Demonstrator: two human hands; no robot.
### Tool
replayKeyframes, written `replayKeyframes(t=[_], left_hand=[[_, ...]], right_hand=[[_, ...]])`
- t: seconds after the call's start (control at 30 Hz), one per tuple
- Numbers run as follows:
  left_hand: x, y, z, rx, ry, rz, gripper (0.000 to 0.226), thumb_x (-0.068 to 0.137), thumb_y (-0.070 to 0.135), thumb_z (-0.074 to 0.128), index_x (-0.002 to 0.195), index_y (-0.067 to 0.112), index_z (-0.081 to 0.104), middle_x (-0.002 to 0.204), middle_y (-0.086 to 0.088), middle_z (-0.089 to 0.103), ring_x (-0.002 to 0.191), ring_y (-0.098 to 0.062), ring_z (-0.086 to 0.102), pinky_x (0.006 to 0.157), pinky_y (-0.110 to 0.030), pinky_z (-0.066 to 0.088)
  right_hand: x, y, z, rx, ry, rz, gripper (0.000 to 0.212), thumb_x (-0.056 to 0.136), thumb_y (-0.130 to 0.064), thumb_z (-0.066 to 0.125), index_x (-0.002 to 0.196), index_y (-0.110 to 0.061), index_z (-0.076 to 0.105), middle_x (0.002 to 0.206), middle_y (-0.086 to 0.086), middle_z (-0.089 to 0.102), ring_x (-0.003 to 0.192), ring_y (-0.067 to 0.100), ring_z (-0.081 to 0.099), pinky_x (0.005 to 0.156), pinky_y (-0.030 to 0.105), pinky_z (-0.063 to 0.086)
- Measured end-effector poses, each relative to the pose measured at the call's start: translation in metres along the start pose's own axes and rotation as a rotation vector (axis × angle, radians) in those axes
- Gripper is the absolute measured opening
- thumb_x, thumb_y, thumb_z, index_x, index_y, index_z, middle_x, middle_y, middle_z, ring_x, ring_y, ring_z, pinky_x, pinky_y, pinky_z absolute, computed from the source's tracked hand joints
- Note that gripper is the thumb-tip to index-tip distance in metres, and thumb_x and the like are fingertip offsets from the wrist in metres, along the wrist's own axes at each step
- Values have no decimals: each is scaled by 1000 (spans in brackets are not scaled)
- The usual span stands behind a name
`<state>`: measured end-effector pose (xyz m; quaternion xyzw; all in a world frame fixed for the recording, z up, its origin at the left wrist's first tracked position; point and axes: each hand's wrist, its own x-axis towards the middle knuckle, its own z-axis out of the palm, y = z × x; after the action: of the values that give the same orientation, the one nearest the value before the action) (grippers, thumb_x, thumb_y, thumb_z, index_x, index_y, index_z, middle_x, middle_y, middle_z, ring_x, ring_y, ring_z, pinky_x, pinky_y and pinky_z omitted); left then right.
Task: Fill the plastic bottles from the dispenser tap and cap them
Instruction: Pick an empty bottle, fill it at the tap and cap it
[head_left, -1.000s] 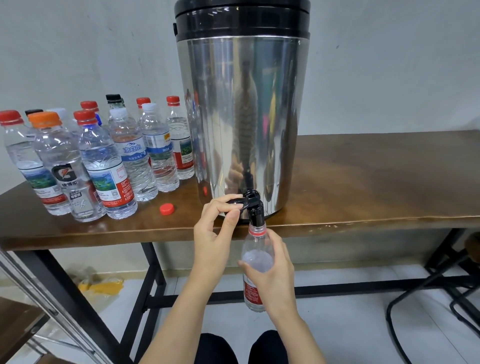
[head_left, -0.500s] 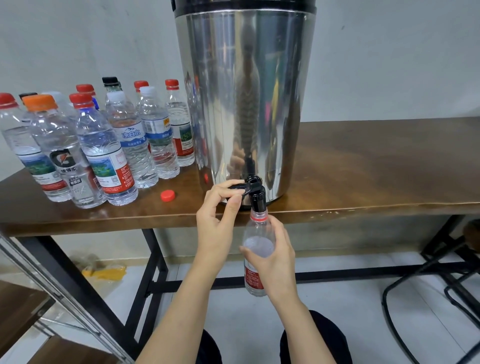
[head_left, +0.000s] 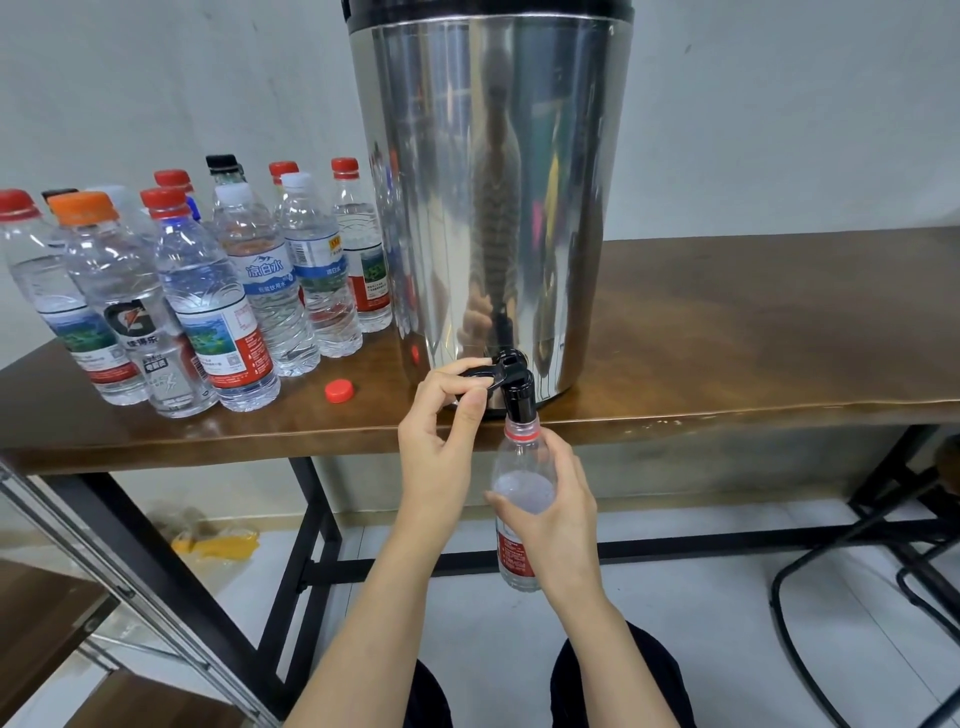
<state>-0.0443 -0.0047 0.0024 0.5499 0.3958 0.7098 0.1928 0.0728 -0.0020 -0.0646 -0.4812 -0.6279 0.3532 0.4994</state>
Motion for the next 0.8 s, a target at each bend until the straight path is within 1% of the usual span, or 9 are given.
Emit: replayKeyframes(t=[0.07, 0.2, 0.33, 0.4, 0.5, 0.57, 0.63, 0.73, 0.8], left_hand=[[0, 0, 0, -3, -1, 0, 14, 94, 29, 57, 92, 35, 68, 116, 4, 68, 117, -23, 59, 95, -27, 45], [-1, -1, 0, 1, 1, -12, 12, 94, 29, 57, 91, 31, 68, 117, 4, 68, 118, -23, 59, 96, -29, 46], [-2, -1, 1, -9, 2, -22, 11, 95, 27, 57, 94, 24, 68, 117, 2, 68, 116, -20, 60, 96, -29, 46], [-2, -1, 1, -11, -1, -23, 11, 95, 27, 57, 93, 25, 68, 118, 3, 68, 115, -18, 60, 95, -28, 46], [-2, 1, 1, -11, -5, -10, 15, 95, 25, 57, 91, 34, 68, 117, 7, 68, 115, -17, 60, 95, -26, 46], [-1, 2, 1, -10, -2, -12, 16, 95, 25, 57, 90, 37, 67, 117, 7, 68, 115, -16, 60, 95, -26, 46], [-2, 2, 1, -8, 0, -22, 15, 95, 25, 58, 90, 35, 68, 118, 6, 67, 114, -15, 60, 94, -26, 46], [-2, 1, 1, -1, -2, -30, 15, 96, 20, 58, 92, 31, 68, 118, 4, 67, 114, -17, 60, 95, -29, 47], [-2, 1, 1, 0, -1, -34, 12, 95, 26, 57, 92, 31, 68, 119, 4, 67, 114, -18, 60, 95, -30, 47]], right_hand=[[0, 0, 0, 10, -3, -1, 80, 73, -22, 85, 123, -59, 35, 124, -39, 41, 117, -21, 38, 99, 16, 32], [-1, 1, 0, 20, 0, 9, 80, 73, -23, 86, 126, -57, 36, 124, -38, 42, 117, -20, 38, 101, 21, 34], [-1, 0, 0, 8, -3, 15, 80, 73, -23, 86, 120, -62, 34, 120, -43, 39, 113, -25, 36, 97, 17, 31], [-1, 0, 0, 13, -5, 26, 79, 73, -23, 85, 123, -58, 35, 120, -41, 39, 115, -17, 39, 98, 19, 32], [-2, -1, 0, 13, -6, 34, 80, 73, -23, 85, 129, -52, 36, 122, -37, 41, 119, -8, 40, 100, 22, 33], [-2, -2, 0, 17, -4, 35, 80, 73, -22, 85, 131, -50, 37, 126, -32, 44, 121, -6, 39, 101, 24, 33], [-2, -2, 0, 23, -1, 34, 80, 73, -22, 85, 132, -49, 38, 128, -28, 45, 123, -5, 39, 102, 24, 34], [-3, -3, 0, 27, -5, 40, 80, 74, -22, 85, 130, -51, 37, 129, -28, 45, 123, -4, 39, 103, 26, 34], [-3, -3, 0, 25, -4, 41, 80, 73, -22, 85, 129, -51, 37, 127, -29, 44, 122, -4, 39, 103, 26, 35]])
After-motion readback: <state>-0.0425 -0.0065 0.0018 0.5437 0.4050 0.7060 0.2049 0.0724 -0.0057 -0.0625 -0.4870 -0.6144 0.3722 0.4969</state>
